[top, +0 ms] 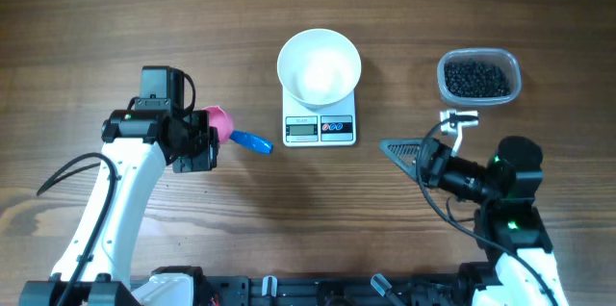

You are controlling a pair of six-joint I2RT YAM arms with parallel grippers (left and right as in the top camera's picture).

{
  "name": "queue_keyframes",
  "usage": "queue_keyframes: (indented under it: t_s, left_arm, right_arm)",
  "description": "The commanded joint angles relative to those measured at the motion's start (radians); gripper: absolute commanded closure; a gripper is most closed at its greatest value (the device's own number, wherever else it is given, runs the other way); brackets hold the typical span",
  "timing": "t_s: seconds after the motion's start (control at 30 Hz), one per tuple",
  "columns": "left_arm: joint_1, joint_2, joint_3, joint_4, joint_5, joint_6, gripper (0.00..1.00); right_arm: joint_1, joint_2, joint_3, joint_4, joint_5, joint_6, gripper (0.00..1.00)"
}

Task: Scoop item into bowl and weigh 150g on scale
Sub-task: 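Rotate the right gripper sideways and move it toward the scoop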

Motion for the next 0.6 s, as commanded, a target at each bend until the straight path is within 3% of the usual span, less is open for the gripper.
queue_keyframes:
  t_s: [0.0,0.27,0.4,0.57]
  left_arm:
    - [0.008,-0.014,-0.003,-0.001,0.019,-0.013,0.96]
    - [0.008,-0.014,-0.003,0.0,0.035,-0.072,0.96]
    - [0.008,-0.014,-0.003,-0.001,0.035,-0.072,0.96]
    - [0.007,-0.014,-0.003,-0.019,0.089,-0.072,0.96]
  right_arm:
    - [0.013,0.066,0.02,0.079,-0.108,0.026,0.0]
    - [0.217,0.153,0.02,0.175,0.042,0.035,0.01]
    - [0.327,0.16,0.02,0.213,0.15,0.032,0.07]
    - [0.472,0.16,0.02,0.209,0.457,0.003,0.08]
